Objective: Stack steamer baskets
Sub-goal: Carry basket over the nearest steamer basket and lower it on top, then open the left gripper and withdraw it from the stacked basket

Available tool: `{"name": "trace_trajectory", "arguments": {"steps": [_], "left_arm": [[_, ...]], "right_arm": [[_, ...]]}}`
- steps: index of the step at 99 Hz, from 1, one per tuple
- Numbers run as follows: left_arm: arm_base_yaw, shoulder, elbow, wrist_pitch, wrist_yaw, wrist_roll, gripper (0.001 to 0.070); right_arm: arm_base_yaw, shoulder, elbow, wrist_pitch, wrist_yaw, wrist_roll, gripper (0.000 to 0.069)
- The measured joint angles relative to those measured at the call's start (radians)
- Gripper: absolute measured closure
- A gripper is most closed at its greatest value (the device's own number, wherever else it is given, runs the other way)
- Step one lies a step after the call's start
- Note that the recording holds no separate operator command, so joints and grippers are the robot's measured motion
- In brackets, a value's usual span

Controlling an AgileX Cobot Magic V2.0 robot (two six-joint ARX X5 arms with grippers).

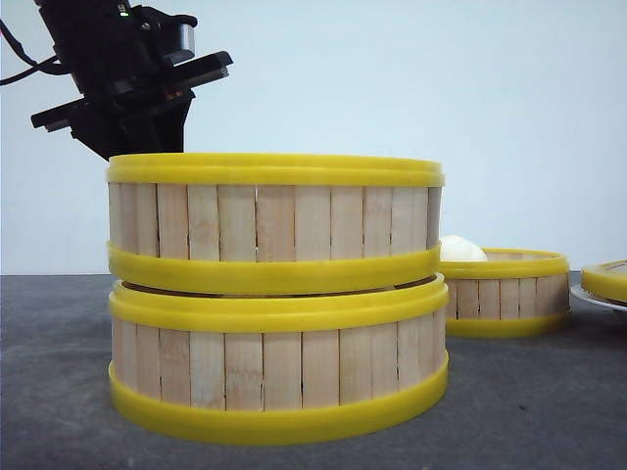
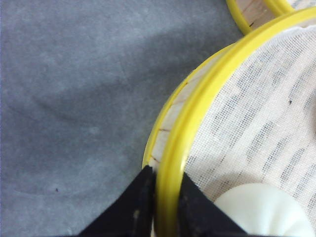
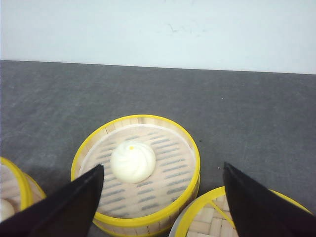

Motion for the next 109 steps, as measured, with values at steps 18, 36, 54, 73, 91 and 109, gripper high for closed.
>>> {"name": "trace_trajectory", "arguments": {"steps": [18, 36, 54, 73, 91, 109], "left_arm": [[0.0, 0.027, 0.0, -0.011, 0.01, -0.001, 0.0681], [-0.006, 0.041, 0.0, -0.013, 0.025, -0.001, 0.0681], [-0.008, 0.041, 0.0, -0.017, 0.025, -0.001, 0.0681], [-0.008, 0.047, 0.0, -0.018, 0.025, -0.005, 0.0638], [-0.004, 0.047, 0.001, -0.017, 0.021, -0.005, 0.05], [0.013, 0.047, 0.001, -0.017, 0.014, -0.005, 0.0473]], "right_arm": [[0.0, 0.0, 0.0, 0.0, 0.0, 0.0, 0.0214], [0.0, 0.0, 0.0, 0.0, 0.0, 0.0, 0.0214], [0.0, 0.0, 0.0, 0.0, 0.0, 0.0, 0.0214], [0.0, 0.0, 0.0, 0.0, 0.0, 0.0, 0.0214], [0.0, 0.0, 0.0, 0.0, 0.0, 0.0, 0.0214], [0.0, 0.0, 0.0, 0.0, 0.0, 0.0, 0.0214]]}}
